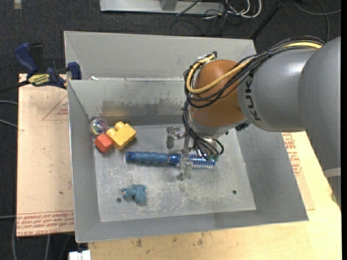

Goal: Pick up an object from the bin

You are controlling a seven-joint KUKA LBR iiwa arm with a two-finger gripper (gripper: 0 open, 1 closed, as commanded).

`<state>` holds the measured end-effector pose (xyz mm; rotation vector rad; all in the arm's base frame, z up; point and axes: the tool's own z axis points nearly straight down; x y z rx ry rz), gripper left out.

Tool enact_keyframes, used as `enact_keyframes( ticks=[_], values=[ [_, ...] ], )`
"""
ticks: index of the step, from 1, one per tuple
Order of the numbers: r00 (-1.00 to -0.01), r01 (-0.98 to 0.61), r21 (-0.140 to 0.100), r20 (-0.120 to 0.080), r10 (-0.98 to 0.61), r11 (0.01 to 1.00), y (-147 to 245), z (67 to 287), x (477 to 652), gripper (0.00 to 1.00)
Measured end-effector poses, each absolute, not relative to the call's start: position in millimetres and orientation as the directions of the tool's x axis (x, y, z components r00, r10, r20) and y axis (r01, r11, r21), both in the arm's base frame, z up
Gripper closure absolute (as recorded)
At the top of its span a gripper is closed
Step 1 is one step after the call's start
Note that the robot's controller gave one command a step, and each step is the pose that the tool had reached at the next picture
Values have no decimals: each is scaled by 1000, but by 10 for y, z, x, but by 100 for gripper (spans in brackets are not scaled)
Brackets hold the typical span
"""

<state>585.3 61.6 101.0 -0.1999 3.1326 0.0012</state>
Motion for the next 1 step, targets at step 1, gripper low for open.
enact_keyframes(
  ticks=[1],
  values=[
    [-996, -90, 1, -4, -90, 996, 502, 1165, 5890, 0]
  ],
)
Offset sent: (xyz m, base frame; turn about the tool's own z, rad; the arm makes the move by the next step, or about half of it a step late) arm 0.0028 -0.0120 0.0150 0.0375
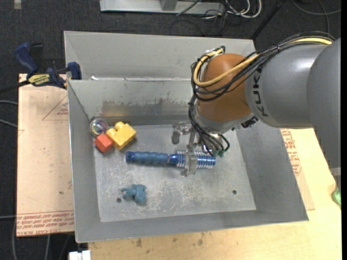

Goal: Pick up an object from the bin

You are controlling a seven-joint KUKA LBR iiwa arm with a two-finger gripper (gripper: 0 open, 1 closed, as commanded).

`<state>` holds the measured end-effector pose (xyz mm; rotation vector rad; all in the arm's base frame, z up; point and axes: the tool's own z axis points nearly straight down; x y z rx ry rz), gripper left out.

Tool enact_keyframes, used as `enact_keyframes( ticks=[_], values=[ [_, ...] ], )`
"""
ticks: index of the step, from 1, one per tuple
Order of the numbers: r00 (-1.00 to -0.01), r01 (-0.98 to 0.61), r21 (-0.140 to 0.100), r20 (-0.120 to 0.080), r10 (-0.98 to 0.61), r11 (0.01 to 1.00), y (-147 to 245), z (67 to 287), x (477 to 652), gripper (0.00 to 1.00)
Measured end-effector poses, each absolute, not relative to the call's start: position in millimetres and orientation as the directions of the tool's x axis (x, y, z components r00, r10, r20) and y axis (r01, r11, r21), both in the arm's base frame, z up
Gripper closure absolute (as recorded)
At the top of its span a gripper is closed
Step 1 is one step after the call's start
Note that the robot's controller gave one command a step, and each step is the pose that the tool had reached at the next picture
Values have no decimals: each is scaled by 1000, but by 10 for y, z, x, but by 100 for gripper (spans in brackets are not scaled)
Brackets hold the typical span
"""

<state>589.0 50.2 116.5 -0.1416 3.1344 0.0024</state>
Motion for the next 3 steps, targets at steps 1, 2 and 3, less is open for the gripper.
enact_keyframes(
  ticks=[1, 2, 3],
  values=[
    [-1000, -20, 2, 2, -20, 1000, 528, 674, 5916, 0],
    [-1000, -19, 3, 1, -19, 1000, 531, 677, 5923, 0],
    [-1000, -18, 4, -1, -18, 1000, 533, 680, 5928, 100]
  ],
)
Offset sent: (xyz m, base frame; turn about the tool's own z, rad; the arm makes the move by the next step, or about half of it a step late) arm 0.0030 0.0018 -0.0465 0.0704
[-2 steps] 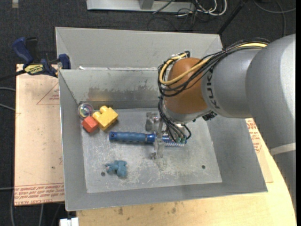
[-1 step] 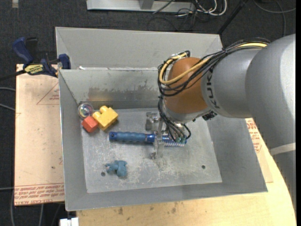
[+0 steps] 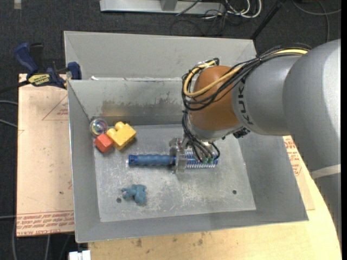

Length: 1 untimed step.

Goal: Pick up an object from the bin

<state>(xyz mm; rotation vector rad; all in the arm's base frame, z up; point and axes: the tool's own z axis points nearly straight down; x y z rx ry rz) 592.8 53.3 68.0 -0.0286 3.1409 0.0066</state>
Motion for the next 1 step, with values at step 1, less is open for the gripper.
enact_keyframes(
  ticks=[1],
  values=[
    [-1000, -18, 2, -9, -18, 1000, 537, 1519, 5950, 100]
  ],
)
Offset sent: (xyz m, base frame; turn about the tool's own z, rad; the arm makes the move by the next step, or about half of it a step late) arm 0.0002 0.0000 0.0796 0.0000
